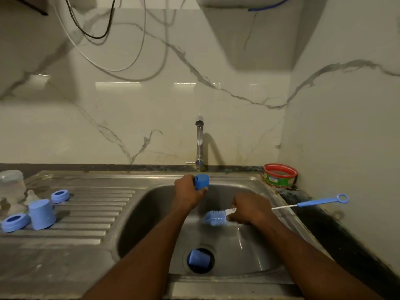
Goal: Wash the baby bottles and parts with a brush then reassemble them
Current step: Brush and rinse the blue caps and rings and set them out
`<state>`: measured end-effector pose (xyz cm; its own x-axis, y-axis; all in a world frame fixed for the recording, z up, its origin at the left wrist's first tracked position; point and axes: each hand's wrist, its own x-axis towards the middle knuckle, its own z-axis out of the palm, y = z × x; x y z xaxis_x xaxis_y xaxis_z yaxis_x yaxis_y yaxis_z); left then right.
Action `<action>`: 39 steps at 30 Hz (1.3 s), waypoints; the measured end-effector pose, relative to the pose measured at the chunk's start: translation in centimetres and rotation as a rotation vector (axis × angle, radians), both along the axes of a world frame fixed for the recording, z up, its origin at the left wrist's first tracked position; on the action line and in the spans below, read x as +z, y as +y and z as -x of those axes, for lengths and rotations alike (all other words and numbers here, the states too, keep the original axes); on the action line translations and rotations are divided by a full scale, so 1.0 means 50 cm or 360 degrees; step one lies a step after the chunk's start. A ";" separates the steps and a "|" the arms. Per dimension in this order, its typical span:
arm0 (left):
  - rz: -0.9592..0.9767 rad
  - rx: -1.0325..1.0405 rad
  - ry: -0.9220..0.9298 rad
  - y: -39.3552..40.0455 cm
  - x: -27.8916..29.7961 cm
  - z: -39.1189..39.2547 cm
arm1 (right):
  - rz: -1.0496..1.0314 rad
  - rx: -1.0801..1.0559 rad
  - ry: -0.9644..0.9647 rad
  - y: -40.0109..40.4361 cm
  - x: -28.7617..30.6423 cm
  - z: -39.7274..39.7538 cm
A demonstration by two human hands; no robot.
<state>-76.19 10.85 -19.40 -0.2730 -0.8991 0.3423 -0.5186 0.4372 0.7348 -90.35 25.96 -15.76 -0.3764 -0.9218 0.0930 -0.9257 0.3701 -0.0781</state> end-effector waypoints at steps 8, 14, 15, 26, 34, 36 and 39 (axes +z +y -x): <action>0.0013 0.0043 0.0113 0.002 0.016 0.007 | 0.0013 -0.0004 0.0038 -0.002 0.002 0.005; 0.0014 0.0052 0.0112 -0.003 0.014 0.004 | 0.0020 -0.0007 0.0055 -0.005 -0.001 0.001; 0.0037 0.0057 0.0148 -0.005 0.015 0.004 | 0.0023 -0.0008 0.0060 -0.007 0.000 0.003; 0.0042 -0.0054 0.0179 -0.007 0.016 0.013 | 0.0022 -0.0024 0.0012 -0.005 0.002 0.009; 0.0138 -0.0127 0.0167 -0.025 0.007 0.019 | 0.0009 -0.0043 -0.0035 -0.012 -0.001 0.008; 0.0194 -0.0127 0.0246 -0.026 0.008 0.021 | -0.0008 -0.0036 -0.0049 -0.014 -0.002 0.008; 0.0231 -0.0132 0.0292 -0.024 0.009 0.026 | -0.0001 -0.0035 -0.0058 -0.019 -0.005 0.016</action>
